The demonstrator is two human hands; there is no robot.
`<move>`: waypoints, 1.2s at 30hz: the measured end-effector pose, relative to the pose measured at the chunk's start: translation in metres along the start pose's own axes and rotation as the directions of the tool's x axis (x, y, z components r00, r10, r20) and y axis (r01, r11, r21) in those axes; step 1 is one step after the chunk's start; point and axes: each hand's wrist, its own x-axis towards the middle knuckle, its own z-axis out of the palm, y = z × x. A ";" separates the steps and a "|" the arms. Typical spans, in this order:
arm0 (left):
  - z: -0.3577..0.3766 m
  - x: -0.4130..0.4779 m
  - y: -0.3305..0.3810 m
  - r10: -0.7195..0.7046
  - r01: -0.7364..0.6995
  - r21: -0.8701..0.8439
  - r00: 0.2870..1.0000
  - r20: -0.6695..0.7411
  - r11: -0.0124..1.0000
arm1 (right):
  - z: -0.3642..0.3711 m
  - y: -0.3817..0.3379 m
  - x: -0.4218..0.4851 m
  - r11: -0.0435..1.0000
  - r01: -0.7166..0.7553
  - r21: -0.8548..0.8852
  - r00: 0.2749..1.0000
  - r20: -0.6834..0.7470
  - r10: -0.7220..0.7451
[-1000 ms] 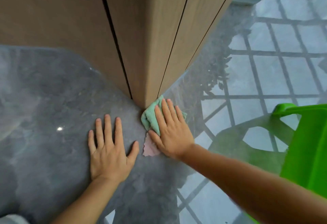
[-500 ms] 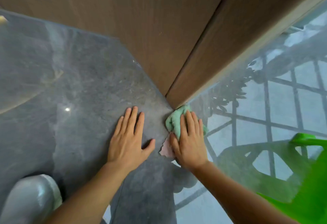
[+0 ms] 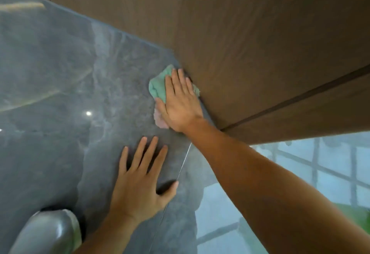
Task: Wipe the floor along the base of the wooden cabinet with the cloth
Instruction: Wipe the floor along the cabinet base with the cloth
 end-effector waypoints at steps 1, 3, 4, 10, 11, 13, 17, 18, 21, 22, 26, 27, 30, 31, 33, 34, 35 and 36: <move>0.001 0.000 -0.001 0.003 -0.003 -0.004 1.000 -0.007 1.000 | -0.003 -0.003 0.019 1.000 -0.029 -0.011 1.000 -0.005 0.029; 0.003 -0.002 -0.002 0.006 -0.006 -0.007 1.000 -0.012 1.000 | -0.003 -0.004 0.030 0.999 -0.041 -0.021 0.999 -0.012 0.041; 0.002 -0.002 -0.003 0.008 -0.008 0.001 1.000 -0.001 1.000 | -0.003 -0.001 0.021 1.000 -0.018 -0.007 1.000 -0.015 0.018; -0.006 -0.002 0.000 -0.005 0.002 0.036 0.997 0.080 0.999 | 0.001 0.029 -0.137 0.996 -0.002 0.089 0.999 0.054 -0.003; -0.006 -0.002 0.000 -0.008 0.004 0.041 0.996 0.089 0.999 | 0.002 0.029 -0.155 0.997 -0.021 0.076 0.998 0.065 0.016; -0.005 -0.002 0.000 -0.007 0.003 0.040 0.996 0.089 0.999 | 0.007 0.027 -0.164 0.997 -0.062 0.042 0.994 0.089 0.058; -0.004 -0.001 0.002 -0.005 0.000 0.059 0.996 0.094 0.998 | 0.005 0.010 -0.092 0.993 -0.094 0.073 0.995 0.049 0.090; -0.004 -0.001 0.003 -0.008 0.002 0.065 0.995 0.097 0.998 | 0.005 0.003 -0.062 0.990 -0.117 0.082 0.993 0.034 0.115; -0.001 -0.001 0.003 -0.008 0.005 0.054 0.997 0.072 0.999 | -0.003 -0.013 0.019 0.983 -0.161 0.087 0.987 -0.010 0.162; 0.000 -0.002 0.003 -0.007 0.004 0.054 0.998 0.062 0.999 | -0.006 -0.016 0.038 0.985 -0.154 0.083 0.988 -0.013 0.155; 0.001 -0.004 0.005 0.001 -0.003 0.068 0.999 0.032 0.998 | -0.010 -0.007 0.045 0.997 -0.049 0.057 0.999 -0.006 0.049; 0.000 -0.004 0.005 0.001 -0.004 0.077 0.999 0.041 0.997 | -0.009 -0.002 0.029 0.998 -0.023 0.055 1.000 -0.013 0.023; -0.007 -0.001 0.006 -0.010 0.000 0.111 0.996 0.090 0.994 | -0.004 0.011 -0.038 0.997 0.001 0.076 1.000 0.005 -0.002; -0.010 -0.001 0.007 -0.011 -0.002 0.115 0.994 0.107 0.993 | -0.004 0.014 -0.065 0.996 -0.011 0.088 1.000 0.024 0.009; -0.015 -0.002 0.009 -0.020 0.007 0.107 0.993 0.119 0.994 | -0.005 0.019 -0.115 0.996 -0.037 0.086 0.997 0.065 0.031; -0.015 -0.003 0.010 -0.027 0.013 0.106 0.991 0.128 0.994 | -0.006 0.022 -0.135 0.996 -0.049 0.074 0.994 0.097 0.042; -0.015 -0.003 0.010 -0.033 0.018 0.107 0.990 0.135 0.994 | -0.006 0.025 -0.151 0.997 -0.059 0.056 0.990 0.131 0.051; -0.016 -0.002 0.010 -0.033 0.018 0.106 0.990 0.135 0.994 | -0.008 0.027 -0.162 0.997 -0.064 0.038 0.986 0.160 0.057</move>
